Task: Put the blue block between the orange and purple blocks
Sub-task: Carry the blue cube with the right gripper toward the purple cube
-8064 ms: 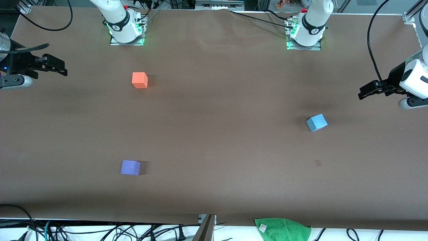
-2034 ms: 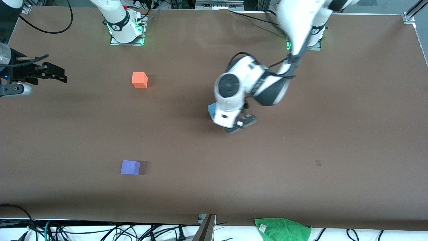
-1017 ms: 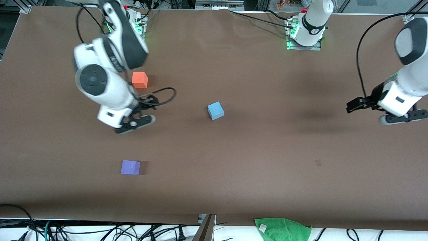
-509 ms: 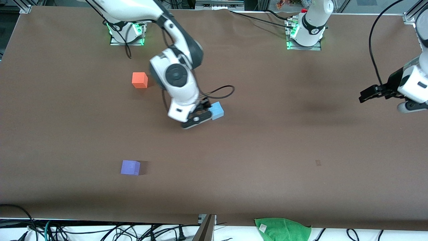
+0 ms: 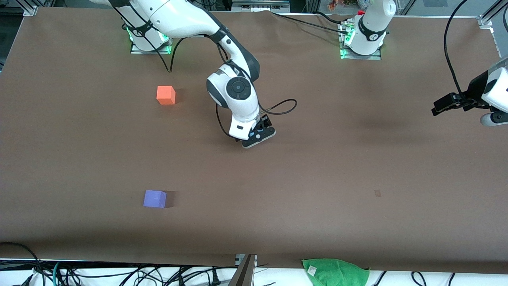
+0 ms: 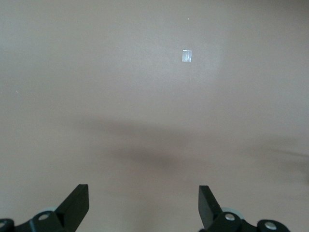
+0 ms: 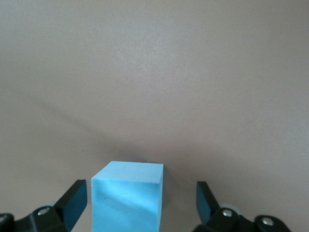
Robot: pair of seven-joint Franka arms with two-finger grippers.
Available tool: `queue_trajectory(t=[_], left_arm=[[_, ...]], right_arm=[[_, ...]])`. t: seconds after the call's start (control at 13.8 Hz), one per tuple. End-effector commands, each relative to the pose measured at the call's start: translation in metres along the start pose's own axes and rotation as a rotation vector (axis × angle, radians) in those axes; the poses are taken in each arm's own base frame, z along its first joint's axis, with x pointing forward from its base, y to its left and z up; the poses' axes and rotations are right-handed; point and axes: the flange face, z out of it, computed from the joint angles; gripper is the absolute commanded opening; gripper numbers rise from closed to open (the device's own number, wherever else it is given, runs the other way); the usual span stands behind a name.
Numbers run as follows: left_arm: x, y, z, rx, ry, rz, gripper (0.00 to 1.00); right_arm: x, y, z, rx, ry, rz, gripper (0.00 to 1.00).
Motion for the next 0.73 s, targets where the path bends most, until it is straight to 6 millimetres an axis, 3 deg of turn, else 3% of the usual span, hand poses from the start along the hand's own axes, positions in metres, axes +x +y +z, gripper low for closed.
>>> queue_trajectory(t=[0.0,0.65], left_arm=[[0.0,0.003,-0.004,-0.021,-0.005,0.025,1.0],[-0.001,0.007,0.0,-0.019,-0.013,0.032,1.0]], right_arm=[[-0.001,-0.016,0.002,-0.022,0.014,-0.006,1.0],[-0.022,-0.022,0.027,-0.055,-0.037,-0.023,1.0]])
